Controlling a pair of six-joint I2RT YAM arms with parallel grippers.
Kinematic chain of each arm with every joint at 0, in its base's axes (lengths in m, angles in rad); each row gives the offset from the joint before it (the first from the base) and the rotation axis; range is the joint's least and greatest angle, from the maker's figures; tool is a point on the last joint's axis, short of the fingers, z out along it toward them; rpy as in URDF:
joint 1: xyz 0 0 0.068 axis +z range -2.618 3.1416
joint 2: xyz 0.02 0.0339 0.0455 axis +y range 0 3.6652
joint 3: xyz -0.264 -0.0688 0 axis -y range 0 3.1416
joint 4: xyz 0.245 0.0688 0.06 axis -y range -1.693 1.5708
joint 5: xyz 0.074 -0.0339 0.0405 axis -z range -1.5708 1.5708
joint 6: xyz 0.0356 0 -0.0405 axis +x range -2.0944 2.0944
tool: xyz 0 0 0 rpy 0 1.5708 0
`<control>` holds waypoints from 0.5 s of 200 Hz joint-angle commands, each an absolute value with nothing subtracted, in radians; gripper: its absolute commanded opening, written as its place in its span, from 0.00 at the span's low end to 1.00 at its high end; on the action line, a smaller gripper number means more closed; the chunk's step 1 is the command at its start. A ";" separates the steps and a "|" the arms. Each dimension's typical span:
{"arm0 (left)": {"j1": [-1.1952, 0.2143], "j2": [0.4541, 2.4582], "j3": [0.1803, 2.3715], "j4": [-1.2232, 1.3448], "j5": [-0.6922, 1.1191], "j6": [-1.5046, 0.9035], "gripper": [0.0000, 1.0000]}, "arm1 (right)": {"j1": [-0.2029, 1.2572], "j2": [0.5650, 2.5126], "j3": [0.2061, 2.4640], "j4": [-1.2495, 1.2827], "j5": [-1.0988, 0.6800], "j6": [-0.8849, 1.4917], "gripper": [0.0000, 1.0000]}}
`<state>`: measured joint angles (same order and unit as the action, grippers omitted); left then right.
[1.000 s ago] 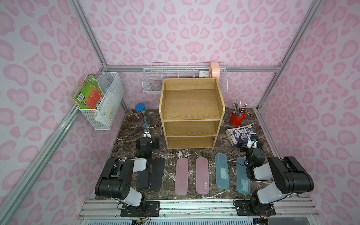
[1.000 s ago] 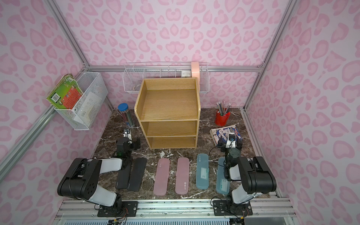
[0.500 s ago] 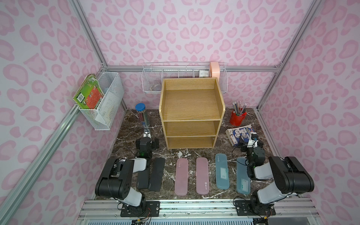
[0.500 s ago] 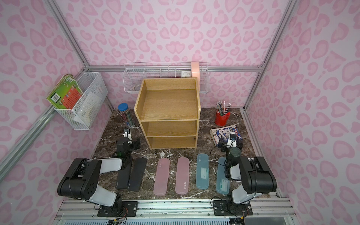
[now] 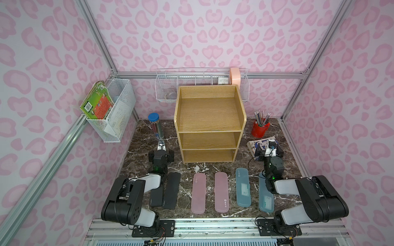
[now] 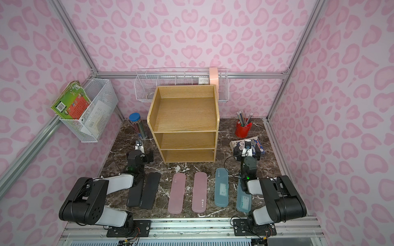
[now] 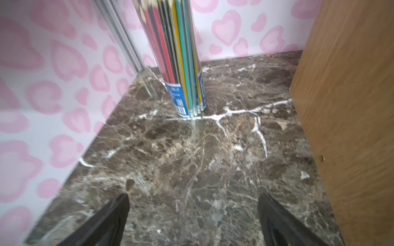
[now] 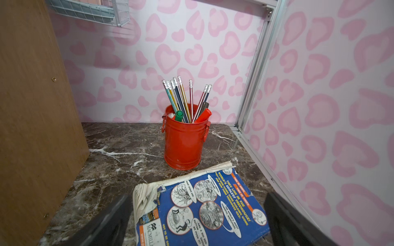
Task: Place the pencil cases on the shelf according to color
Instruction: Adjust the pencil case at the center of the board.
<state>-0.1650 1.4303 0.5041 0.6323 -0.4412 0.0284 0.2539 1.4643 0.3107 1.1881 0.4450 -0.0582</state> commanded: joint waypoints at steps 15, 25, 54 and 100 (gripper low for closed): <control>-0.178 1.380 0.871 -0.035 -0.639 -0.187 0.99 | 0.344 1.388 0.416 0.790 0.717 -0.016 1.00; -0.185 1.402 0.944 -0.148 -0.640 -0.226 0.99 | 0.345 1.347 0.466 0.624 0.693 0.065 1.00; -0.193 1.377 0.992 -0.323 -0.600 -0.356 0.98 | 0.347 1.236 0.585 0.204 0.600 0.238 1.00; -0.200 1.241 0.992 -0.597 -0.374 -0.487 0.98 | 0.367 1.080 0.654 -0.247 0.355 0.460 0.99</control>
<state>-0.1917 1.2839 0.9825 -0.3580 -0.5076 -0.3763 0.3531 1.1378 0.6491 0.0834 0.5133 0.2905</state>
